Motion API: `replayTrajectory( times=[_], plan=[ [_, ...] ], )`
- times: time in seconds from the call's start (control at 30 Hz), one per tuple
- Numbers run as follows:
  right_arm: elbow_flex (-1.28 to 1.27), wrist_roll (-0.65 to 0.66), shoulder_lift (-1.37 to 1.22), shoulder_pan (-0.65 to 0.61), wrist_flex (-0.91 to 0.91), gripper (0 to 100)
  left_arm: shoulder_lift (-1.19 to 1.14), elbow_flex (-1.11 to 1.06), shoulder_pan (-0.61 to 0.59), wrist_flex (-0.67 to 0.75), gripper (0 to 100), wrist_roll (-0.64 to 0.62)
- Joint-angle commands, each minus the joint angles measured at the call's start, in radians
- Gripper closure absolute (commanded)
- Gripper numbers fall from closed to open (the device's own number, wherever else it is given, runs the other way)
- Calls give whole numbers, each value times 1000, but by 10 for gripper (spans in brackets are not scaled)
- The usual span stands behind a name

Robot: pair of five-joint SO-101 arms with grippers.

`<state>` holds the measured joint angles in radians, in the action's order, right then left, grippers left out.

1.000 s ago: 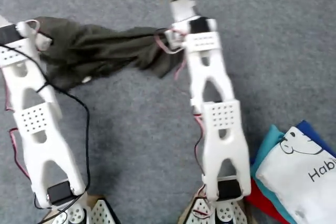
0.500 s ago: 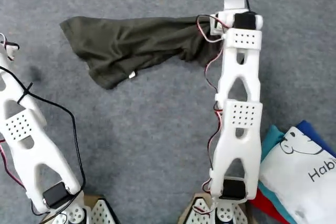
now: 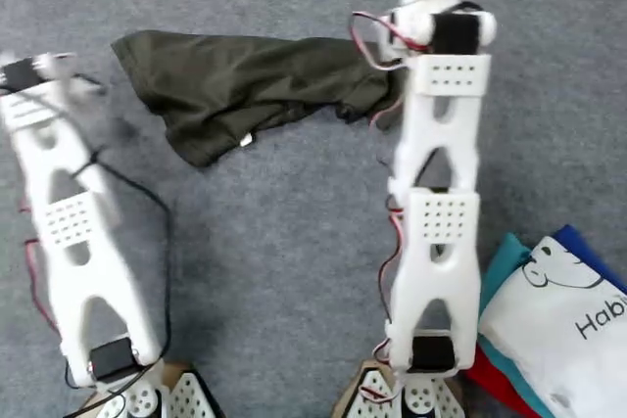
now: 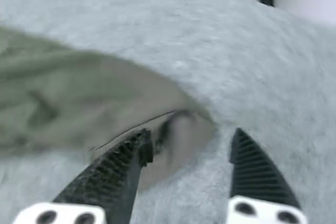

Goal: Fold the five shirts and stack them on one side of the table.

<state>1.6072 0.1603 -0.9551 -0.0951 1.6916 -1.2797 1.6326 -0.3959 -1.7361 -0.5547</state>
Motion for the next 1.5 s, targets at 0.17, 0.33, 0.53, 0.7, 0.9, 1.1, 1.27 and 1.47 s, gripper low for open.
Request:
replayTrajectory(
  times=[0.17,0.33,0.53,0.7,0.9,1.1,1.27,1.47],
  plan=[
    [35,290,90,-48,94,811,31,-31,103,-29,789,91],
    [-59,388,99,-59,95,811,160,-249,204,-31,791,117],
    [-283,451,226,-58,95,811,318,-546,315,-15,789,121],
    [-572,497,331,-31,95,814,275,-577,310,8,789,121],
    [-963,663,553,-1,83,812,171,-448,236,14,789,123],
    [-1291,779,593,111,-187,811,65,-233,141,15,789,118],
    [-1365,812,549,88,-356,811,-5,-126,126,8,789,117],
    [-1380,819,483,50,-471,811,-15,-104,121,6,789,120]
  ],
)
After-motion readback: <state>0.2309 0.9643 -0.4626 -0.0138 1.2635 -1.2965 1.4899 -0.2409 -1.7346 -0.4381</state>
